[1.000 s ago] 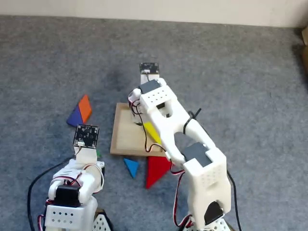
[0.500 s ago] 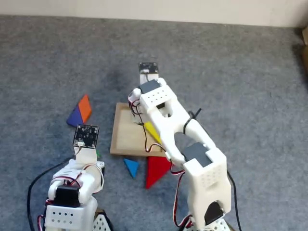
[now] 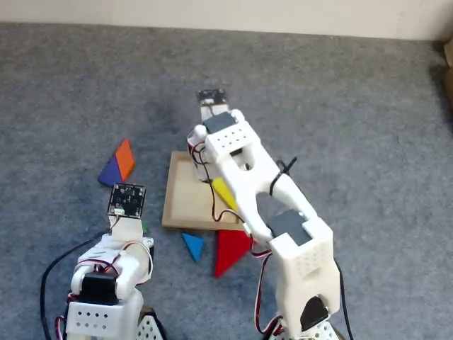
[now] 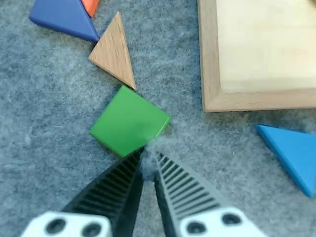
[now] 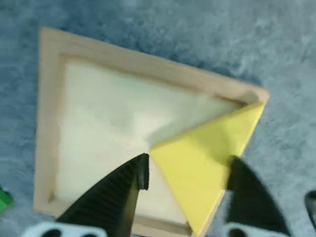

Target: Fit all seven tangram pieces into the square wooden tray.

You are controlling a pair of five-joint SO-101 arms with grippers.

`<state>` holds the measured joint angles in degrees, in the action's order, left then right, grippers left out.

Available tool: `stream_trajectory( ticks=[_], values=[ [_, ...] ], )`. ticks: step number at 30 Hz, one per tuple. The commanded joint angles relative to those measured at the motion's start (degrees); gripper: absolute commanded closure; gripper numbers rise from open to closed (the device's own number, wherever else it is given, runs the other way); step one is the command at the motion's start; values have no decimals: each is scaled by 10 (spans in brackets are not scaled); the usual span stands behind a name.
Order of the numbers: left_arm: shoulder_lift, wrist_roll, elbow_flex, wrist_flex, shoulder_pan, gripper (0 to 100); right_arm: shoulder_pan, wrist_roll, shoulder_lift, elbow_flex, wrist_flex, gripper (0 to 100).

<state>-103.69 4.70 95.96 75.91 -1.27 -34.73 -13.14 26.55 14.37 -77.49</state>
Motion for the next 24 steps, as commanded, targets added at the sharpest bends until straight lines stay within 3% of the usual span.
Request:
stream_trajectory(
  ticks=[1,12,24],
  values=[
    [-5,3,12,4,0,995,0,18,-15,43,-6,882],
    [-5,3,12,4,0,995,51,15,-14,-26,-5,886],
    [-5,3,12,4,0,995,6,19,-14,-105,39,886]
  ],
)
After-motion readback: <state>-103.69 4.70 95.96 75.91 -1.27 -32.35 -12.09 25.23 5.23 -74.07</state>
